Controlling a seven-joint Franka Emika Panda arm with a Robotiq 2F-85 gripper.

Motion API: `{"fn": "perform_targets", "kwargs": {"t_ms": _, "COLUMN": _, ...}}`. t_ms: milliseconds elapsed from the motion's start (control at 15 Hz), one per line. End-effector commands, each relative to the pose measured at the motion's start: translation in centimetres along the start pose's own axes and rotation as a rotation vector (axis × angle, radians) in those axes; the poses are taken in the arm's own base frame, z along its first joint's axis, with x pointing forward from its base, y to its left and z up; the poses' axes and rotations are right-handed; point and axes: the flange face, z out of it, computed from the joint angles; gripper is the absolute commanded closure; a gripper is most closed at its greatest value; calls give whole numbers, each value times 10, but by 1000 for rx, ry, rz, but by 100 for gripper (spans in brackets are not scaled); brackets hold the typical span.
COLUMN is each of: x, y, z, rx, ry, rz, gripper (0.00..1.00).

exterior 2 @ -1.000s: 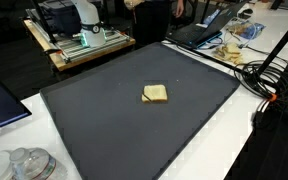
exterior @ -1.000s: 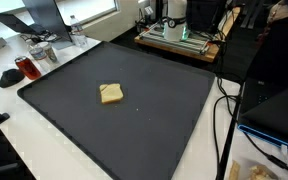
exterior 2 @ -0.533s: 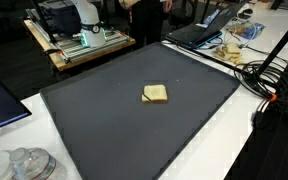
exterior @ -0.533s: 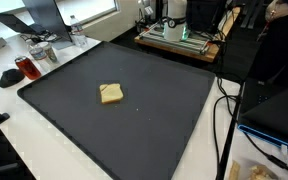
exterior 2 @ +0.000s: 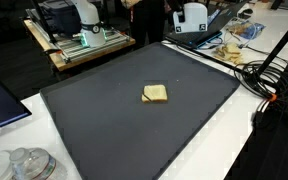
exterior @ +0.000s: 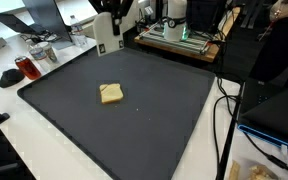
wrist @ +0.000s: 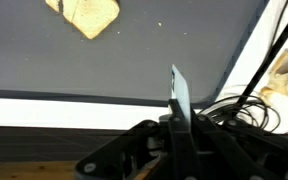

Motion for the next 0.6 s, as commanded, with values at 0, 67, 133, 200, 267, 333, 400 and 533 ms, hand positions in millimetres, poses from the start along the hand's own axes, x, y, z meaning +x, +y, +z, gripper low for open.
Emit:
{"fn": "perform_targets", "kwargs": {"t_ms": 0, "x": 13, "y": 15, "z": 32, "rx": -109, "ry": -4, "rz": 158, "gripper": 99}}
{"fn": "perform_targets", "kwargs": {"t_ms": 67, "x": 16, "y": 19, "z": 42, "rx": -140, "ry": -3, "rz": 201, "gripper": 99}}
{"fn": "perform_targets", "kwargs": {"t_ms": 133, "x": 18, "y": 22, "z": 53, "rx": -172, "ry": -8, "rz": 239, "gripper": 99}}
{"fn": "perform_targets", "kwargs": {"t_ms": 200, "x": 20, "y": 21, "z": 64, "rx": -213, "ry": -13, "rz": 272, "gripper": 99}}
{"fn": "perform_targets", "kwargs": {"t_ms": 267, "x": 24, "y": 21, "z": 74, "rx": -253, "ry": -21, "rz": 307, "gripper": 99}}
{"fn": "perform_targets", "kwargs": {"t_ms": 333, "x": 29, "y": 20, "z": 82, "rx": -293, "ry": -20, "rz": 340, "gripper": 99}}
{"fn": "perform_targets", "kwargs": {"t_ms": 400, "x": 34, "y": 15, "z": 93, "rx": -337, "ry": -26, "rz": 374, "gripper": 99}}
{"fn": "perform_targets", "kwargs": {"t_ms": 533, "x": 42, "y": 0, "z": 112, "rx": -418, "ry": -38, "rz": 443, "gripper": 99}}
